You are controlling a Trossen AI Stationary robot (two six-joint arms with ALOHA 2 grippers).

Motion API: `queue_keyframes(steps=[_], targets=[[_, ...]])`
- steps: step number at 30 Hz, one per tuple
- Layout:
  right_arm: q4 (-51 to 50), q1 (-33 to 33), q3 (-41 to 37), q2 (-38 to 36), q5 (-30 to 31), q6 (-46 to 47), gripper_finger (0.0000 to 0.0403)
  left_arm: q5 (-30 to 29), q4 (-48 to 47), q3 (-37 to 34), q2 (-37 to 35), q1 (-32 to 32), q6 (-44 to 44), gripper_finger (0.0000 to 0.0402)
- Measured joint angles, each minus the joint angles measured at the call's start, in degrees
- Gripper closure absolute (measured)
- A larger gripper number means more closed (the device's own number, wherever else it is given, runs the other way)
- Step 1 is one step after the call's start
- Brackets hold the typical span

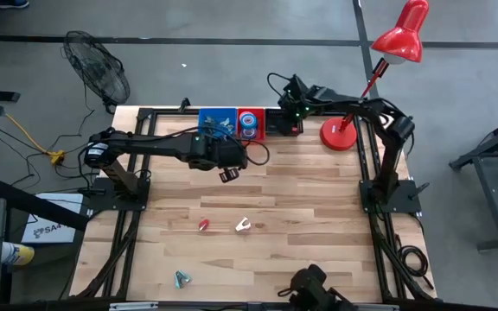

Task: Pick and place Stapler, Stapler remover, tape
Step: Put the green stapler into the black basket, then put the red stapler into the black basket

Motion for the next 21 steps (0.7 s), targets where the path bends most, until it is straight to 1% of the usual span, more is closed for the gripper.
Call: queue_keyframes(steps=[3, 7, 9, 14, 21], targets=[[0.23, 0.0, 0.0, 0.84, 0.97, 1.73, 0.0358, 0.62, -0.31, -1.52, 0.0, 0.0, -1.06, 0.0293], [0.28, 0.0, 0.0, 1.08, 1.17, 2.22, 0.0319, 3.2, 0.07, -3.68, 0.0, 0.0, -1.98, 0.0293], [0.38, 0.0, 0.0, 1.08, 1.14, 2.28, 0.0308, 4.13, 0.7, -4.69, 0.0, 0.0, -3.0, 0.0293], [0.31, 0.02, 0.0, 1.08, 0.76, 2.28, 0.0302, 6.28, 0.89, -6.54, 0.0, 0.0, -5.92, 0.0293], [-1.65, 0.02, 0.0, 0.71, 0.8, 2.4, 0.0292, 9.42, -1.06, -6.91, 0.0, 0.0, -7.45, 0.0293]])
